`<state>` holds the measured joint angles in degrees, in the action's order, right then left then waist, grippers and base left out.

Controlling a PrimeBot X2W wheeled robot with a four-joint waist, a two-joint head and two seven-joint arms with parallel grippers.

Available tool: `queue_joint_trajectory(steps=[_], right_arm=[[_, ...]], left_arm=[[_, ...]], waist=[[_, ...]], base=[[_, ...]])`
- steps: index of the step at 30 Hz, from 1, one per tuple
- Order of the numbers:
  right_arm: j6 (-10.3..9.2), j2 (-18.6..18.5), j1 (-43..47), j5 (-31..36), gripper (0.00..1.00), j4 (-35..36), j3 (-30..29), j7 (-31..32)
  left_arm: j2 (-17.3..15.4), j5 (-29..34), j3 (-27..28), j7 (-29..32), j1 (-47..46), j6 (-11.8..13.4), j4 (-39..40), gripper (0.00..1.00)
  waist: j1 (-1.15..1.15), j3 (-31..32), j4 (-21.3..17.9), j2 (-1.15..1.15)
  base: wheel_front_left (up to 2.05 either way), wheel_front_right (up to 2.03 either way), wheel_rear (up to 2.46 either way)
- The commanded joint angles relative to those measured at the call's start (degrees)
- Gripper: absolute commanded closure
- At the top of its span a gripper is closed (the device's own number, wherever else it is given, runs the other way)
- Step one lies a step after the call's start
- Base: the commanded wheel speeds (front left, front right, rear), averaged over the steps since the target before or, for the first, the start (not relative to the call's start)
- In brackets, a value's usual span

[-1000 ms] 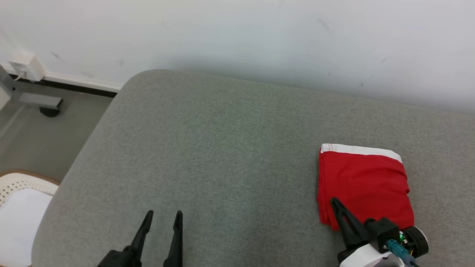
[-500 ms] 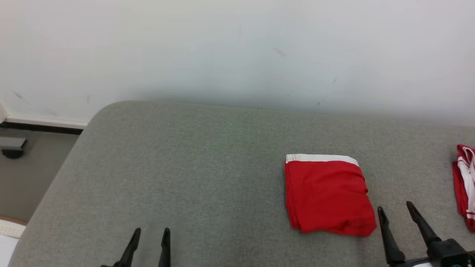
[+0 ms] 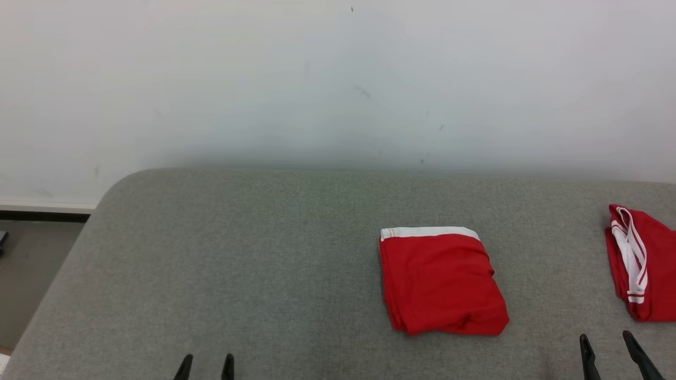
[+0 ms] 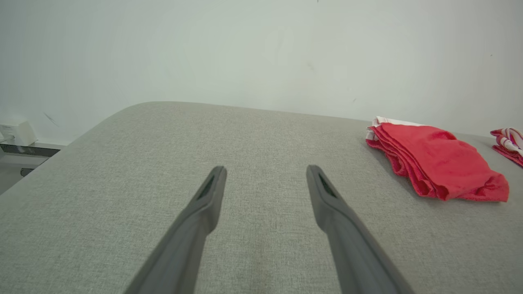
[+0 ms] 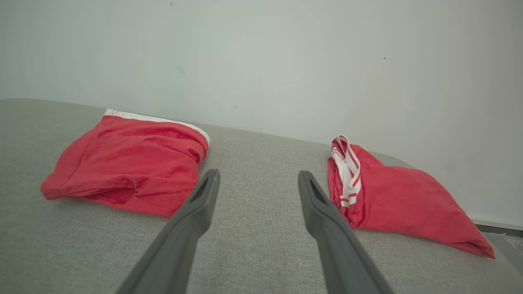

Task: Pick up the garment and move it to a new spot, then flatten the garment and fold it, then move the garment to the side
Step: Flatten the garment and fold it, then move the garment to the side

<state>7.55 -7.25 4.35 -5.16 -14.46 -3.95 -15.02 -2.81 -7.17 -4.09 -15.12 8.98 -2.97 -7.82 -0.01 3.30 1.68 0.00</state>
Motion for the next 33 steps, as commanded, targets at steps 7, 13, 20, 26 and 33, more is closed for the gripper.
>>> queue_joint_trajectory(steps=[7,13,20,26,33], right_arm=[[-0.13,1.2,2.2,0.1,0.0,0.5,-2.4,-0.1],[-0.13,2.0,2.7,0.6,0.0,0.7,-2.9,-0.1],[-0.13,2.1,2.7,0.9,0.0,0.2,-3.0,-0.1],[-0.13,2.0,2.4,0.9,0.0,-0.1,-2.9,-0.1],[-0.13,1.4,-1.5,-10.1,0.0,-2.2,-0.1,1.2]], left_arm=[[-0.2,0.3,0.5,0.0,1.0,-0.2,-0.3,0.0],[-0.2,0.4,0.2,0.0,0.6,-0.1,-0.3,0.0],[-0.2,0.5,-0.1,0.0,0.4,-0.3,-0.6,0.0],[-0.2,0.3,0.0,0.0,0.4,-0.4,-0.8,0.0],[-0.2,0.2,-0.5,0.0,-0.1,-0.5,-0.8,0.0]], waist=[[0.01,0.6,-0.5,0.0],[0.01,0.4,-1.4,0.0],[0.01,0.1,-1.3,0.0],[0.01,0.1,-0.9,0.0],[0.01,-1.1,-0.4,0.0]], base=[[0.0,0.0,0.0],[0.0,0.0,0.0],[0.0,0.0,0.0],[0.0,0.0,0.0],[0.0,0.0,0.0]])
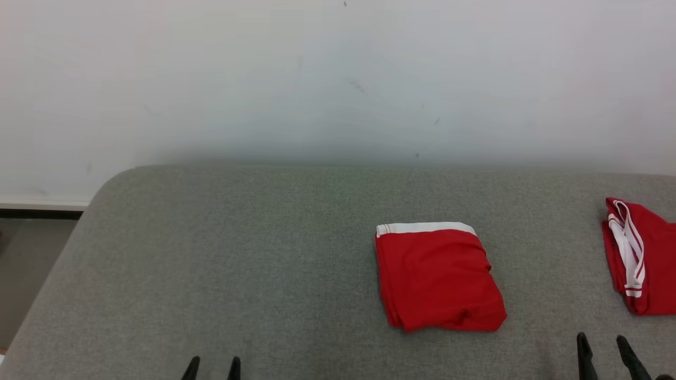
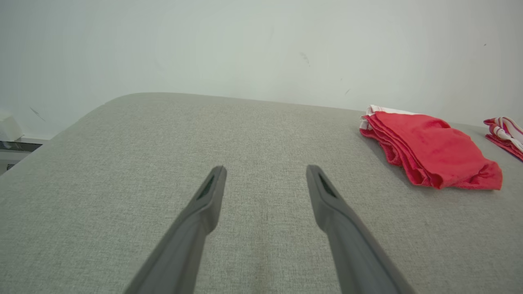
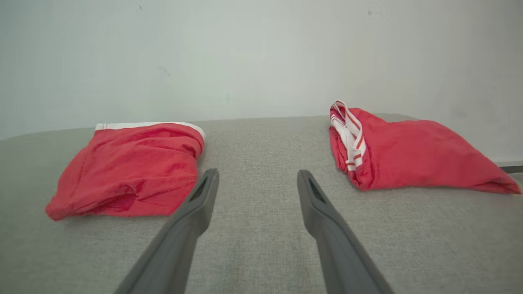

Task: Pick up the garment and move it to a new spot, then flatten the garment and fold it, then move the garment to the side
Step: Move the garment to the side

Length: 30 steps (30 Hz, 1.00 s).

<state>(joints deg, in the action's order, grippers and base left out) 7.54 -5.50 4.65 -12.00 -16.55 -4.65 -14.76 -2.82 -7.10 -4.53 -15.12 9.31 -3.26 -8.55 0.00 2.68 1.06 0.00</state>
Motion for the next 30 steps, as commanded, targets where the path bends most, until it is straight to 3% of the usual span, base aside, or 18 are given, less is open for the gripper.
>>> queue_joint_trajectory(steps=[1,2,3,6,11,14,20,30], right_arm=[[-0.12,-0.3,-1.8,-3.3,0.0,-0.2,0.6,0.9],[-0.12,-2.3,-4.0,-9.9,0.0,0.2,2.7,4.5],[-0.12,-2.3,-4.0,-9.9,0.0,0.2,2.7,4.5],[-0.12,-6.2,-7.4,-19.4,0.0,1.6,6.3,11.4],[-0.12,-13.2,-14.4,-33.8,0.0,3.2,13.0,27.7],[-0.12,-15.4,-18.8,-41.0,0.0,1.5,13.9,35.9],[-0.12,-18.2,-25.2,-44.3,0.0,-5.1,14.3,42.2],[-0.12,-17.6,-29.4,-48.2,0.0,-12.1,15.8,45.1]], left_arm=[[-0.2,0.1,-0.1,0.0,-0.4,-0.2,0.0,0.0],[-0.2,0.5,-0.4,0.0,-0.7,-0.3,-0.1,0.0],[-0.2,0.5,-0.4,0.0,-0.7,-0.3,-0.1,0.0],[-0.2,0.8,-0.8,0.0,-1.2,-0.6,-0.3,0.0],[-0.2,1.4,-1.8,0.0,-3.7,-1.3,-0.6,0.0],[-0.2,1.4,-2.5,0.0,-5.3,-1.5,-1.0,0.0],[-0.2,1.3,-5.3,0.0,-7.5,-1.8,-2.0,0.0],[-0.2,2.1,-7.2,0.0,-8.4,-2.1,-3.2,0.0]], waist=[[0.0,-0.4,0.2,0.0],[0.0,-1.3,0.5,0.0],[0.0,-1.3,0.5,0.0],[0.0,-2.7,1.2,0.0],[0.0,-7.2,3.6,0.0],[0.0,-9.4,5.4,0.0],[0.0,-12.1,9.6,0.0],[0.0,-14.0,12.7,0.0]], base=[[0.0,0.0,0.0],[0.0,0.0,0.0],[0.0,0.0,0.0],[0.0,0.0,0.0],[0.0,0.0,0.0],[0.0,0.0,0.0],[0.0,0.0,0.0],[0.0,0.0,0.0]])
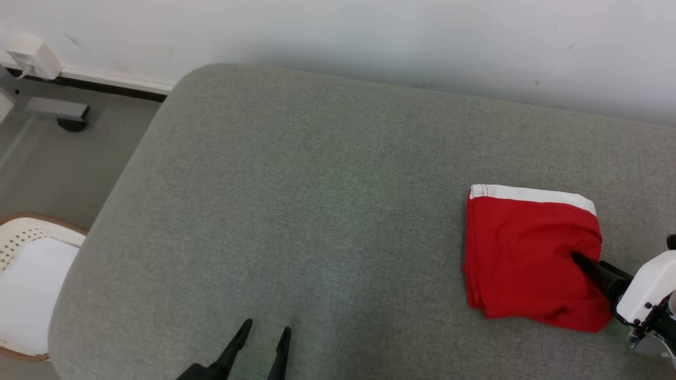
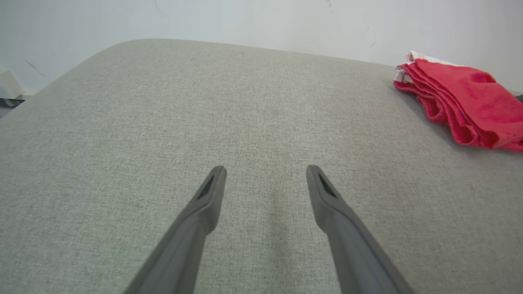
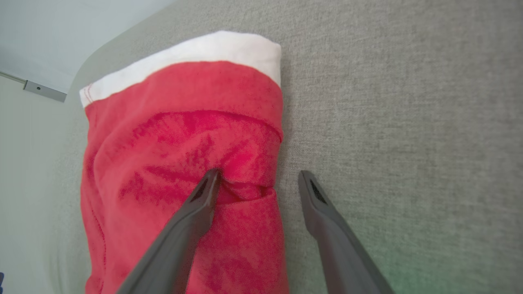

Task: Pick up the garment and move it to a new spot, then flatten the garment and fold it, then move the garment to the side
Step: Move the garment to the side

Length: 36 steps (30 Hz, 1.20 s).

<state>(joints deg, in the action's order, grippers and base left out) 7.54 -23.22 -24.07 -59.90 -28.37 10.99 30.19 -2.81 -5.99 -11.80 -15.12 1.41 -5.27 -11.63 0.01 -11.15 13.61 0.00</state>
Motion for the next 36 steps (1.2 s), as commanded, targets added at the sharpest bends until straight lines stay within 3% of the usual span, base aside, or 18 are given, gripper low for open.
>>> queue_joint_trajectory(steps=[1,16,17,19,21,29,36], right_arm=[[-0.12,0.2,-0.7,-0.5,0.0,-0.7,0.6,0.4],[-0.12,3.1,-3.6,-3.8,0.02,-3.0,5.5,-2.5],[-0.12,3.1,-3.8,-4.1,0.2,-3.0,5.8,-2.6],[-0.12,3.2,-4.2,-4.7,0.84,-2.8,6.4,-3.5],[-0.12,2.8,-4.4,-5.0,1.0,-2.8,6.9,-4.7],[-0.12,0.6,-4.2,-7.0,1.0,-1.6,8.6,-8.6],[-0.12,-1.4,-4.9,-7.8,1.0,-0.7,10.6,-10.6]], left_arm=[[-0.2,1.0,0.1,0.0,-0.6,-0.1,-0.1,0.0],[-0.2,-0.3,-1.7,0.0,-2.8,0.3,-0.8,0.0],[-0.2,-0.4,-1.9,0.0,-2.8,0.4,-0.9,0.0],[-0.2,-0.5,-2.0,0.0,-3.0,0.6,-1.0,0.0],[-0.2,-0.6,-2.0,0.0,-3.0,0.8,-1.0,0.0],[-0.2,-1.0,-1.3,0.0,-2.0,1.4,-0.9,0.0],[-0.2,-0.8,-0.5,0.0,-1.4,1.5,-0.2,0.0]], waist=[[-0.01,-0.3,0.2,0.0],[-0.01,-2.0,1.0,0.0],[-0.01,-2.1,1.0,0.0],[-0.01,-2.1,1.1,0.0],[-0.01,-2.0,1.1,0.0],[-0.01,-0.7,-0.9,0.0],[-0.01,0.0,-6.8,0.0]], base=[[0.0,0.0,0.0],[0.0,0.0,0.0],[0.0,0.0,0.0],[0.0,0.0,0.0],[0.0,0.0,0.0],[0.0,0.0,0.0],[0.0,0.0,0.0]])
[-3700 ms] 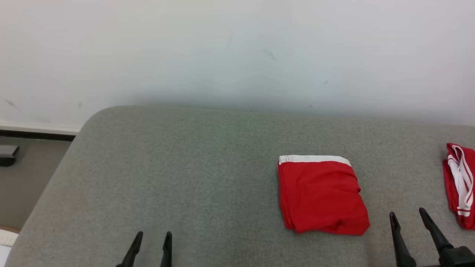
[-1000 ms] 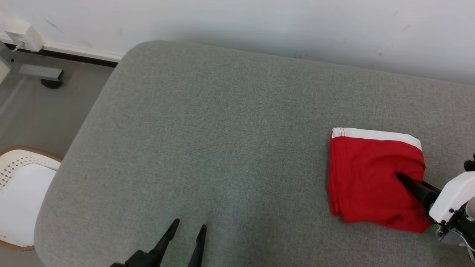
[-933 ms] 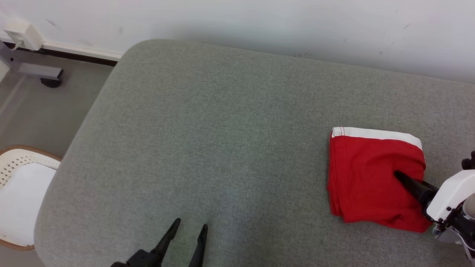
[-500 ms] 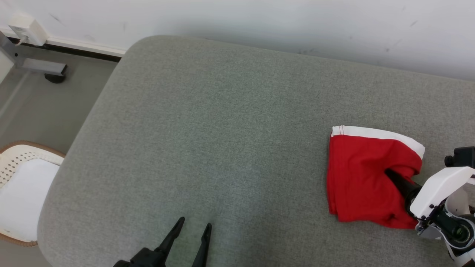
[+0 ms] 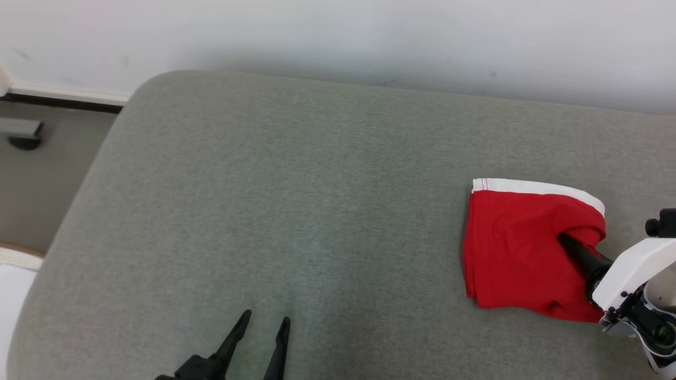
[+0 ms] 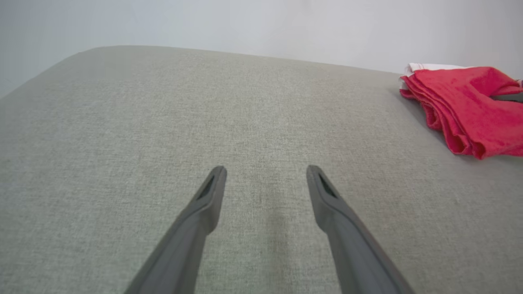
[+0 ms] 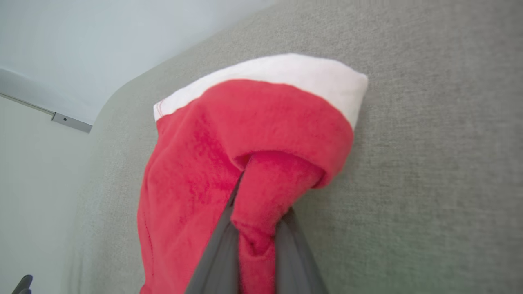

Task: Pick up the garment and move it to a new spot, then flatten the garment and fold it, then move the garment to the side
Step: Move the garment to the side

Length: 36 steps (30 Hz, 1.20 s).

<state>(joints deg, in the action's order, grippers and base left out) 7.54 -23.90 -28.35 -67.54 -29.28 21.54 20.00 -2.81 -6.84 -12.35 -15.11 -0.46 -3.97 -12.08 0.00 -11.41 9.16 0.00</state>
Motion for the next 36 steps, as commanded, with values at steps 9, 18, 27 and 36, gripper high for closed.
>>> queue_joint_trajectory(steps=[9,18,27,36], right_arm=[[-0.12,-5.9,-3.8,2.9,1.0,-0.2,1.3,-2.9],[-0.12,-12.4,-11.1,8.4,1.0,-4.4,-0.5,-2.0],[-0.12,-20.1,-16.9,11.7,1.0,-8.6,-4.7,3.3],[-0.12,-24.3,-17.8,26.6,0.0,-17.6,-6.5,-1.1]], left_arm=[[-0.2,1.4,0.0,0.0,-1.7,-0.7,0.6,0.0],[-0.2,1.3,-0.7,0.0,-4.2,-1.4,0.6,0.0],[-0.2,1.1,-0.1,0.0,-4.8,-1.6,0.4,0.0],[-0.2,1.9,1.0,0.0,-5.8,-1.9,0.8,0.0]], waist=[[0.0,-1.3,-10.2,0.0],[0.0,-5.6,-9.4,0.0],[0.0,-8.4,-6.7,0.0],[0.0,-10.2,-7.2,0.0]], base=[[0.0,0.0,0.0],[0.0,0.0,0.0],[0.0,0.0,0.0],[0.0,0.0,0.0]])
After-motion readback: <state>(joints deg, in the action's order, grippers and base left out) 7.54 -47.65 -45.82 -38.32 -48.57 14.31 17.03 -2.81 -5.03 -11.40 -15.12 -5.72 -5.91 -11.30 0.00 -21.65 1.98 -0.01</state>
